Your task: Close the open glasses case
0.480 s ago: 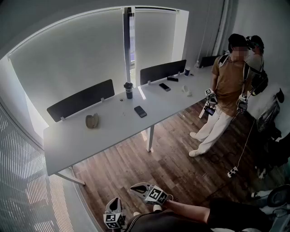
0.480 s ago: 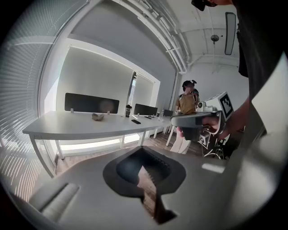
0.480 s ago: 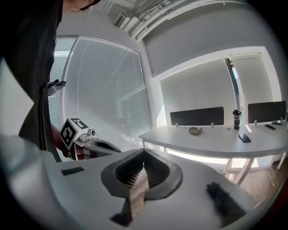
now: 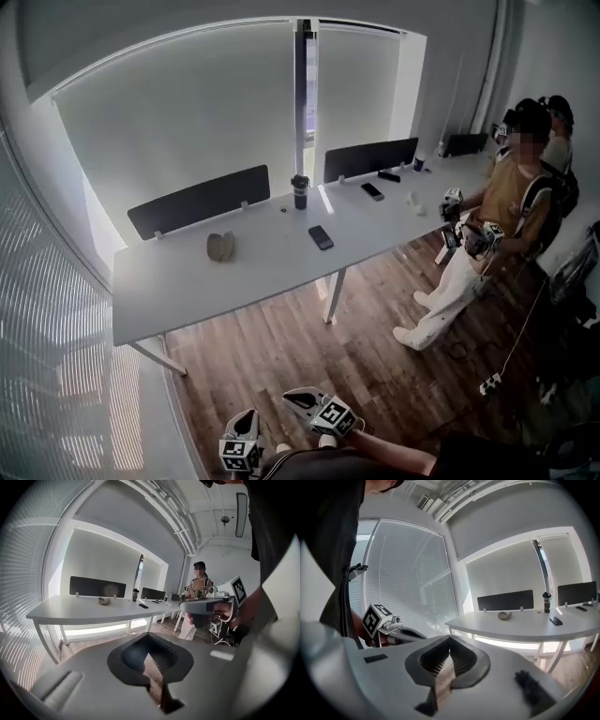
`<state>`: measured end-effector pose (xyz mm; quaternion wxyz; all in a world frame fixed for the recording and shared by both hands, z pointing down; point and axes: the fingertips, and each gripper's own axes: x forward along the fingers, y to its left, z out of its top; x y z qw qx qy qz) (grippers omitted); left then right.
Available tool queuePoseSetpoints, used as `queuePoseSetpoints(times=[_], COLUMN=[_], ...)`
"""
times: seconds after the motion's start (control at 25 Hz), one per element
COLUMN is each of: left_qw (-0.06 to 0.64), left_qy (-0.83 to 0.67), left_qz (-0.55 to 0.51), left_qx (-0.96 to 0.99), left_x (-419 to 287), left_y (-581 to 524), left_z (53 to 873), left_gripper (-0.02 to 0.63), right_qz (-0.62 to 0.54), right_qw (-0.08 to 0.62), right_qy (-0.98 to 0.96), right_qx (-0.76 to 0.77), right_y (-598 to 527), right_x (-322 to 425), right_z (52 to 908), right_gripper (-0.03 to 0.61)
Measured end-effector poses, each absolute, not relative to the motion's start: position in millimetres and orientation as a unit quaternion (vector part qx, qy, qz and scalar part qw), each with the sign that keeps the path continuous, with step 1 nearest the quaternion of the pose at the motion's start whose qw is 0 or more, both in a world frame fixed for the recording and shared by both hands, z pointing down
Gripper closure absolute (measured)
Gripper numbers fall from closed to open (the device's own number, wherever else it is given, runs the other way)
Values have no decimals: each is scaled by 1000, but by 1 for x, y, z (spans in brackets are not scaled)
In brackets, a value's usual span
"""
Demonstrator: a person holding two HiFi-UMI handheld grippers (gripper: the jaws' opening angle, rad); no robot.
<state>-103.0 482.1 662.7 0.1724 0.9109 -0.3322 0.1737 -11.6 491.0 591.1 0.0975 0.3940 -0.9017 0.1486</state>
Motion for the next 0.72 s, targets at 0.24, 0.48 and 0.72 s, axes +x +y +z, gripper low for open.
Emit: queuePoseSetpoints(times=[0.24,0.48,0.72], left_qw=[161,181,172], left_qy=[-318,-325,-314], left_qz=[169,173,156], left_qx=[919,912,921], left_x=[-112,-133,-155], left_y=[477,480,469], left_z=[674,679,672], left_gripper=[607,607,607], right_qz=[149,156,142], right_qw=[108,115,100], right_qy=[-882,-876,-873], right_qx=[433,441,456], right_y=[488,482,466], right_x=[-1,-13,-43], right_z=[614,609,588], right_gripper=[572,572,572])
